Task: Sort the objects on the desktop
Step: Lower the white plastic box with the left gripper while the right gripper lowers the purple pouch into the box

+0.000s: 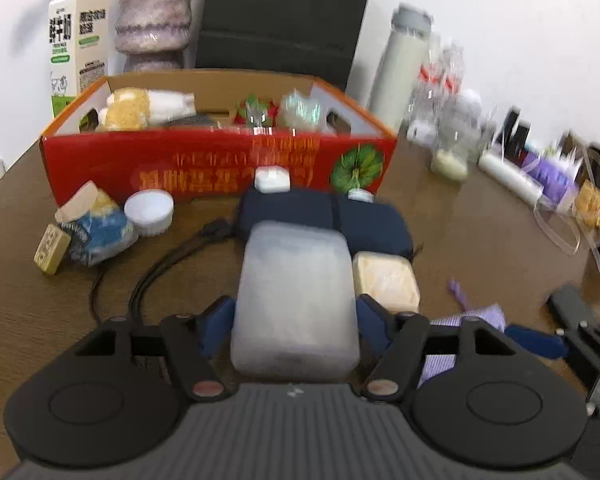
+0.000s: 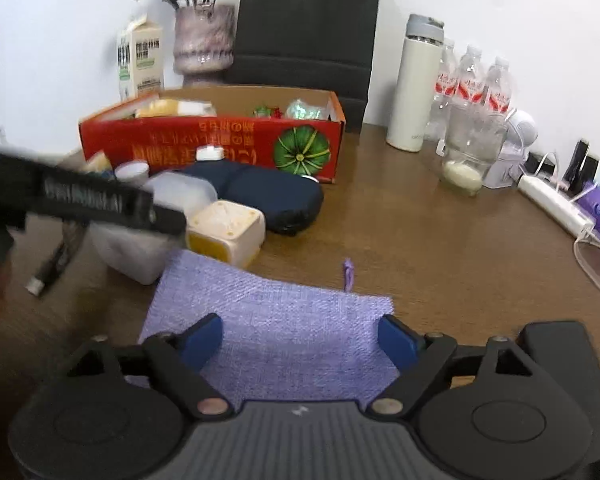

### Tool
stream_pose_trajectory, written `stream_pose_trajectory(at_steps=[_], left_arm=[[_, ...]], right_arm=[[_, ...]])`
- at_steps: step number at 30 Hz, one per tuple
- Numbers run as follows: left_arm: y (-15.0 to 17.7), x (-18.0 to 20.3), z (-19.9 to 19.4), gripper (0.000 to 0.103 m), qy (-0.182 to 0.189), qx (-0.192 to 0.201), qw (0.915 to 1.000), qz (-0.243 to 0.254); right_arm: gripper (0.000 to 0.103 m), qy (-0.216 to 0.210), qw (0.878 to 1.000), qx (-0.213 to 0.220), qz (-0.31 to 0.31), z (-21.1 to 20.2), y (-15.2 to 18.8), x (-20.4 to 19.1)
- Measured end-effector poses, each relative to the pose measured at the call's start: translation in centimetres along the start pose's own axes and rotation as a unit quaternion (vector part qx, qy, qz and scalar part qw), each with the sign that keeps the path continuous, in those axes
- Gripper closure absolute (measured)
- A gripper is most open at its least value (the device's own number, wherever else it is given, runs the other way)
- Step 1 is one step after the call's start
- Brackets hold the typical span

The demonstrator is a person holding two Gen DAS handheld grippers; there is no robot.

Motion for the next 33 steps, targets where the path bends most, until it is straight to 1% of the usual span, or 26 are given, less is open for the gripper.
stream_pose_trajectory(at_steps=[1,3,4,5,6,7,10,12,13,15,17,20,22,23,24,26,28,29,31,33], left_arm=[[0.3,0.2,-0.2,0.036,-0.004,0.002,1.0,0.005],[1.0,0.4,-0.6,0.037,0.001,0.003,1.0,0.007],[1.3,0.5,-0.8,0.037,0.002,0.005,1.0,0.004],[1.6,0.4,-1.0,0.037,0.002,0.007,1.0,-0.001],[2.0,0.3,-1.4,0.037,0.002,0.006,0.9999,-0.008],[2.3,0.3,-1.7,0.037,0.006,0.006,0.9999,-0.014],[3.8,0.0,-3.3,0.037,0.024,0.011,0.9991,-0.035],[4.9,-0.1,-4.7,0.037,0.019,0.02,0.9987,-0.043],[5.2,-0.2,-5.6,0.038,0.014,0.028,0.9985,-0.044],[5.8,-0.4,-7.7,0.038,0.005,0.05,0.9978,-0.043],[5.9,-1.0,-9.6,0.038,0.0,0.068,0.9966,-0.046],[5.1,-2.3,-12.7,0.038,-0.006,0.106,0.9923,-0.064],[3.7,-3.4,-14.9,0.038,-0.015,0.142,0.9872,-0.072],[2.7,-4.0,-15.8,0.038,-0.023,0.165,0.9832,-0.074],[1.7,-4.6,-16.4,0.038,-0.032,0.179,0.9803,-0.076],[-0.5,-5.9,-17.2,0.038,-0.042,0.199,0.9757,-0.082],[-3.4,-7.3,-17.6,0.038,-0.035,0.218,0.9705,-0.097],[-5.1,-7.9,-17.5,0.038,-0.031,0.221,0.9696,-0.101],[-8.6,-9.0,-16.5,0.038,-0.026,0.22,0.969,-0.109],[-11.7,-10.4,-14.5,0.038,-0.042,0.211,0.9696,-0.116]], right_arm=[[0.024,-0.005,1.0,-0.003,0.003,0.0,0.0,0.2],[0.025,-0.005,1.0,-0.003,-0.002,0.0,0.1,0.3],[0.03,-0.007,1.0,-0.003,-0.004,-0.1,0.2,0.3],[0.048,-0.01,1.0,-0.003,-0.007,-0.3,0.1,0.1],[0.064,-0.011,1.0,-0.002,-0.01,-0.5,0.0,-0.1],[0.09,-0.007,1.0,-0.002,-0.014,-0.7,0.2,-0.5],[0.094,0.013,0.999,0.004,-0.034,-1.2,0.9,-1.6],[0.096,-0.003,0.999,0.007,-0.038,-1.8,1.5,-2.3],[0.096,-0.019,0.999,0.008,-0.038,-2.2,1.9,-2.7],[0.097,-0.032,0.999,0.012,-0.04,-3.3,2.8,-3.5],[0.097,-0.04,0.998,0.028,-0.049,-5.0,3.1,-4.2],[0.097,-0.043,0.995,0.072,-0.059,-8.5,2.0,-4.7],[0.097,-0.041,0.991,0.11,-0.059,-10.9,0.1,-4.5],[0.097,-0.042,0.989,0.13,-0.061,-12.1,-1.0,-4.4],[0.097,-0.043,0.986,0.149,-0.063,-13.1,-2.3,-4.3],[0.097,-0.038,0.98,0.183,-0.068,-14.6,-5.2,-4.1],[0.097,-0.029,0.975,0.208,-0.071,-15.2,-8.4,-4.0],[0.097,-0.03,0.974,0.216,-0.07,-15.2,-10.2,-4.0],[0.097,-0.039,0.974,0.216,-0.063,-14.2,-13.9,-3.8],[0.097,-0.038,0.976,0.205,-0.059,-12.1,-17.2,-3.8]])
Point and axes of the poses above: each gripper's, at about its wrist camera, not at the fingertips, and z roughly the way its jaws point, x to its right, y to its underside, the point moved 9 cm from there along z, roughly the way its jaws point, and after that the axes turned 14 degrees about -x, right-handed, at the moved point
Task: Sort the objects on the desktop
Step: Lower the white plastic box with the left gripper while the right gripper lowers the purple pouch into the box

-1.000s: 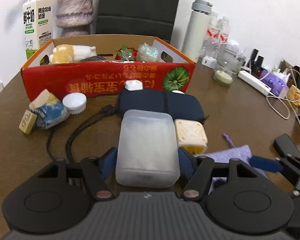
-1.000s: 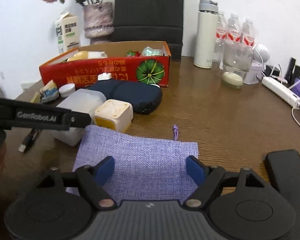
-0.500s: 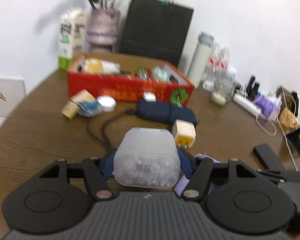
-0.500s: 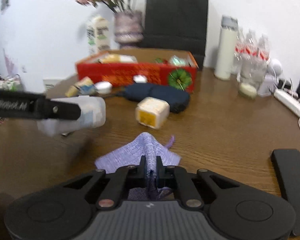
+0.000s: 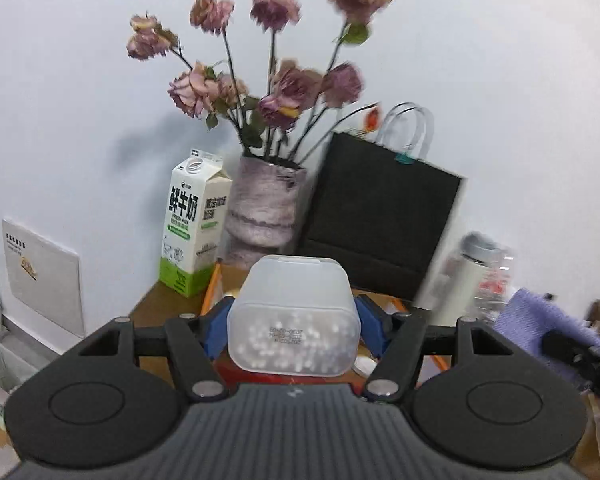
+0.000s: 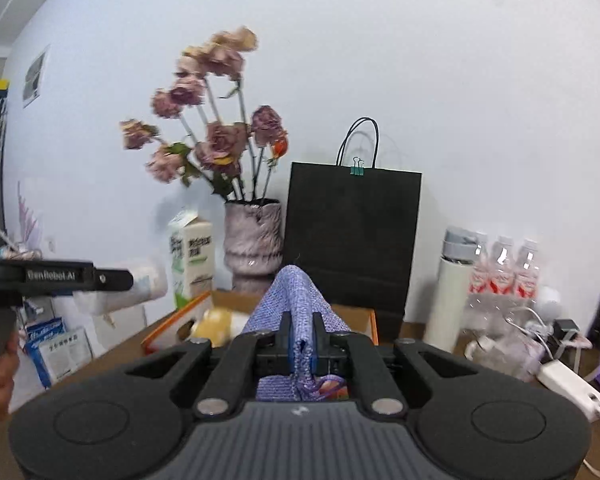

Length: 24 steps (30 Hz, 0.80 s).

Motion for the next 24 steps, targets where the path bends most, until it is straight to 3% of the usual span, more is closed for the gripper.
stream_pose_trajectory(at_steps=[3,6,13,16,19,20,22,24], left_arm=[[-1.6,-1.1,6.4,0.038,-0.036,-0.043,0.9984,-0.01],[-1.9,-1.5,12.2,0.038,-0.046,-0.094,0.9942,-0.025],[-0.9,-0.2,20.9,0.037,-0.077,-0.153,0.9852,-0.009],[0.9,0.5,23.7,0.036,-0.071,-0.2,0.9772,0.002],[1.3,0.6,23.9,0.022,-0.065,-0.211,0.9752,0.011],[1.0,0.4,23.5,0.02,-0.068,-0.207,0.9759,0.011],[-0.2,0.3,22.5,0.019,-0.069,-0.199,0.9775,0.013],[-1.7,0.2,21.2,0.009,-0.071,-0.194,0.9783,0.018]], right_arm=[[0.097,-0.009,0.999,-0.048,0.019,6.4,-2.2,0.9],[0.097,0.001,0.995,-0.096,0.04,12.8,-3.0,1.9],[0.097,0.026,0.979,-0.195,0.055,24.1,-0.5,2.3],[0.096,0.025,0.968,-0.24,0.06,27.4,1.6,1.8],[0.081,0.013,0.959,-0.278,0.059,28.9,2.9,1.2],[0.071,0.014,0.957,-0.286,0.052,28.9,2.9,1.1],[0.054,0.026,0.959,-0.28,0.04,28.3,2.0,1.3],[0.039,0.034,0.962,-0.268,0.037,27.2,0.3,1.6]])
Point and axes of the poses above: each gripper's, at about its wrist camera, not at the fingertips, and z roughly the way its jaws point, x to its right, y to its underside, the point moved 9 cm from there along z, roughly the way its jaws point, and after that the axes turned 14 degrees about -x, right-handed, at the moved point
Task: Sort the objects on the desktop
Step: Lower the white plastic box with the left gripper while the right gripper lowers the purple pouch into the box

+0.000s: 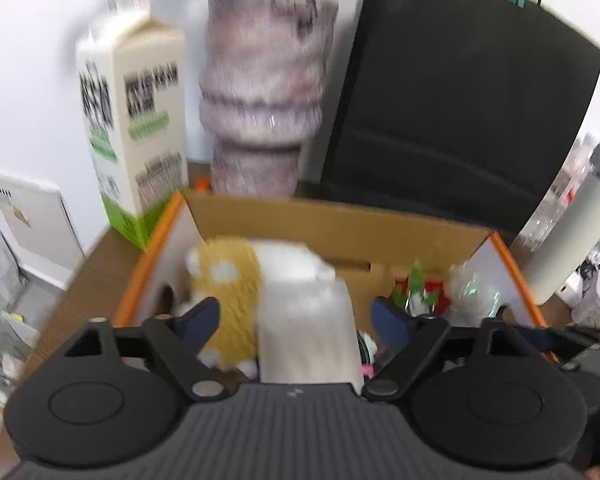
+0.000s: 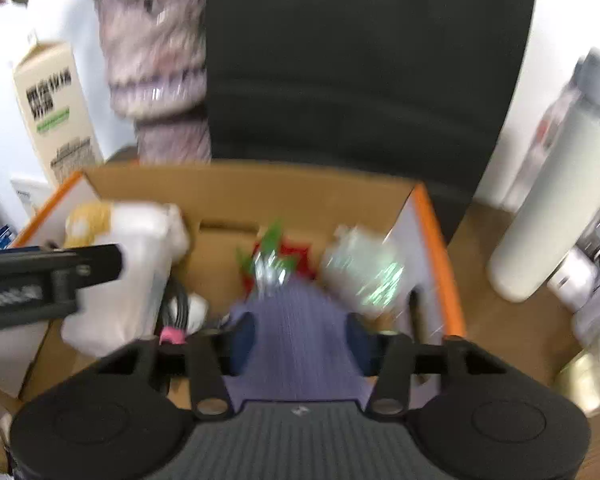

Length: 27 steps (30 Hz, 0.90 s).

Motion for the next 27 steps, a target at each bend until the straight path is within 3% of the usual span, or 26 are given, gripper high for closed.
stream_pose_trajectory(at_steps=[1,6,14,18,27], left_arm=[[-0.4,-0.2,-0.7,0.001,-0.007,-0.002,1.0,0.005],[-0.4,-1.2,-3.4,0.0,-0.033,-0.036,0.9987,0.017],[3.6,-3.4,-6.8,0.0,-0.039,-0.067,0.997,0.001],[6.1,-4.4,-9.1,0.0,-0.039,-0.05,0.998,0.008],[12.2,-4.7,-13.3,0.0,-0.053,0.035,0.9966,0.053]], right_arm=[[0.032,-0.003,1.0,0.003,0.001,-1.1,-0.4,0.3],[0.02,-0.037,0.999,0.006,0.026,-5.9,-1.5,1.5],[0.019,-0.05,0.998,0.01,0.022,-10.5,1.5,0.6],[0.019,-0.05,0.998,0.023,0.012,-12.0,3.7,-0.4],[0.018,-0.031,0.997,0.066,-0.011,-13.7,10.4,-3.2]])
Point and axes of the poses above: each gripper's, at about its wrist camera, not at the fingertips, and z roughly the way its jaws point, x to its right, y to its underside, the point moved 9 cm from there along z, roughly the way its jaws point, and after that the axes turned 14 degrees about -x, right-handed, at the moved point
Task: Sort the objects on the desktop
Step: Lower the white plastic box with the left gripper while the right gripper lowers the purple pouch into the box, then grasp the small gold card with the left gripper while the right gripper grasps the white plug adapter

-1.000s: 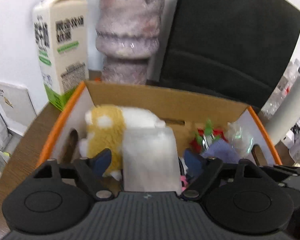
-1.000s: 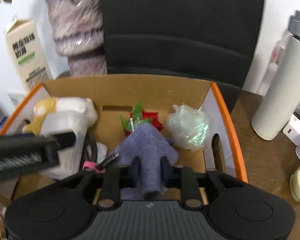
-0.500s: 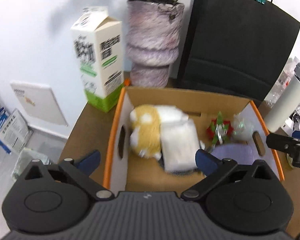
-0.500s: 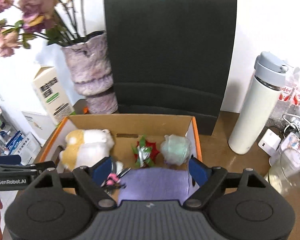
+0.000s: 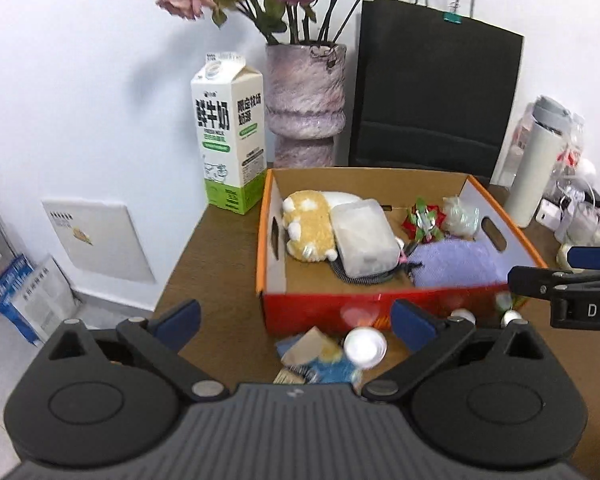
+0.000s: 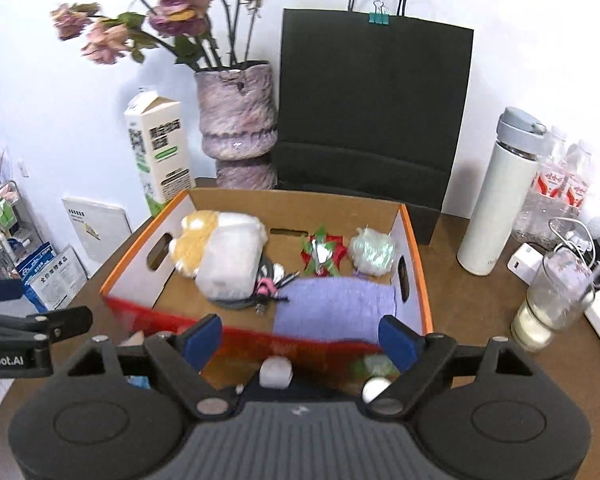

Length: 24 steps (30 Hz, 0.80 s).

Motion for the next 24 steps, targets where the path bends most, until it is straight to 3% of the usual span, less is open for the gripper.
stream_pose_trajectory(at_steps=[8,12,17,21,24], left_arm=[[5.6,1.0,-1.6,0.0,-0.003,0.061,0.998,0.016],[8.4,1.1,-1.6,0.0,0.015,0.071,0.9973,-0.008],[13.0,2.0,-2.2,0.0,0.009,0.1,0.9948,0.016],[17.0,2.4,-2.4,0.0,0.033,0.093,0.9949,0.023],[19.8,1.8,-2.4,0.0,0.032,0.072,0.9969,-0.004]], right_arm=[[0.018,0.064,0.993,0.084,-0.046,-1.6,6.2,-1.7],[0.016,0.053,0.992,0.107,-0.042,-2.5,9.4,-2.2],[0.016,0.073,0.987,0.135,-0.057,-3.0,14.3,-3.1],[0.016,0.081,0.986,0.129,-0.06,-3.2,17.9,-3.3],[0.016,0.074,0.989,0.108,-0.061,-3.3,20.7,-3.3]])
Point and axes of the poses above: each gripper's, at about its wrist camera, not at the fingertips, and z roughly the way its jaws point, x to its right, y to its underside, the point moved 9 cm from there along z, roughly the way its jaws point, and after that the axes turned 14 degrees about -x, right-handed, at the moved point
